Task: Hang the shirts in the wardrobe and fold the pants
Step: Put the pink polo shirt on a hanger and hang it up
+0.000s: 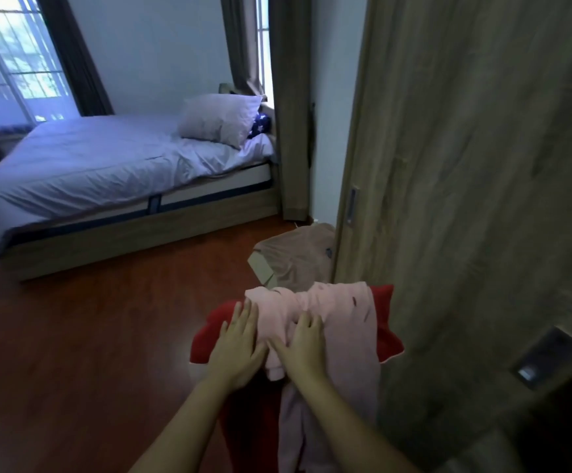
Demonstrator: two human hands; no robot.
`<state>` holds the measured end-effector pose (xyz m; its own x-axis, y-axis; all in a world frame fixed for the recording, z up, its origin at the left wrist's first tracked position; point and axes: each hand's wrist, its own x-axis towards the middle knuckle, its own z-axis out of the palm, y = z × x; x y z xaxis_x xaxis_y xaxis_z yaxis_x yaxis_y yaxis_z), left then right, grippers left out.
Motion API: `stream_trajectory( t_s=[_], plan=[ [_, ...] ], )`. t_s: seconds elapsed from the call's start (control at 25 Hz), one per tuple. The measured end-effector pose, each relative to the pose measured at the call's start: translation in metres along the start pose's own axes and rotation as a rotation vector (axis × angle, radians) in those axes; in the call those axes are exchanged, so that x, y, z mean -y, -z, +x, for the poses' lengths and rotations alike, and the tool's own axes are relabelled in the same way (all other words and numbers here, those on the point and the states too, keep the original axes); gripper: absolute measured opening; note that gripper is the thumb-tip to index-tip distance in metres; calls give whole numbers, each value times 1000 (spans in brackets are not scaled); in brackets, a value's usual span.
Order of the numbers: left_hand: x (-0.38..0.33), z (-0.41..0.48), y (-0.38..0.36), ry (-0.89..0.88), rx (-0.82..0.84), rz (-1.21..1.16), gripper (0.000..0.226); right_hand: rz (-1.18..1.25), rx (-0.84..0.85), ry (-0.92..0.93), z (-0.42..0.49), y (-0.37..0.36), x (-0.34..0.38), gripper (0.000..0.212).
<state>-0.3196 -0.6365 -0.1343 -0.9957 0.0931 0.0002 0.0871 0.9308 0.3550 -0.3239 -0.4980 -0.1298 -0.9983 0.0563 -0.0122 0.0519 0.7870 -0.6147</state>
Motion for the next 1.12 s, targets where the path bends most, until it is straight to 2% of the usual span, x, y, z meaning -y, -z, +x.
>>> stream_trajectory(
  t_s=[0.08, 0.12, 0.24, 0.36, 0.4, 0.44, 0.56, 0.64, 0.72, 0.76, 0.84, 0.88, 0.92, 1.0, 1.12],
  plan=[
    [6, -2, 4, -33, 41, 1, 91, -50, -69, 19, 5, -5, -1, 46],
    [7, -2, 5, -40, 57, -4, 86, -28, -66, 23, 8, -6, -4, 38],
    [7, -1, 4, -51, 58, 1, 81, 123, -155, -10, 6, 5, -8, 35],
    [5, -1, 2, -53, 50, 55, 82, 415, -310, -284, 0, 29, -1, 34],
    [4, -1, 2, -56, 50, 47, 82, 513, -351, -325, 0, 41, 3, 34],
    [4, -2, 3, -59, 61, 40, 82, 578, -391, -305, 1, 55, 5, 32],
    [4, 0, 10, -36, 97, 0, 71, 624, -452, -53, -1, 109, 19, 16],
    [-12, 0, 17, 51, 75, -118, 66, 608, -442, 114, -8, 152, 19, 20],
    [-40, -1, 31, 120, 12, -218, 74, 655, -423, 235, -21, 196, 16, 21],
    [-63, -1, 37, 55, -11, -277, 83, 690, -426, 275, -31, 219, 10, 18],
    [-109, 0, 51, -205, -70, -417, 95, 739, -424, 352, -43, 256, 1, 16],
    [-129, 1, 58, -323, -84, -469, 91, 747, -436, 353, -48, 271, -4, 15],
    [-153, 3, 63, -426, -69, -497, 78, 754, -501, 330, -58, 291, -13, 14],
    [-197, 3, 75, -473, -62, -478, 49, 734, -680, 241, -80, 331, -41, 14],
    [-248, -6, 79, -541, -12, -582, 46, 553, -883, 96, -115, 379, -103, 20]
  ],
)
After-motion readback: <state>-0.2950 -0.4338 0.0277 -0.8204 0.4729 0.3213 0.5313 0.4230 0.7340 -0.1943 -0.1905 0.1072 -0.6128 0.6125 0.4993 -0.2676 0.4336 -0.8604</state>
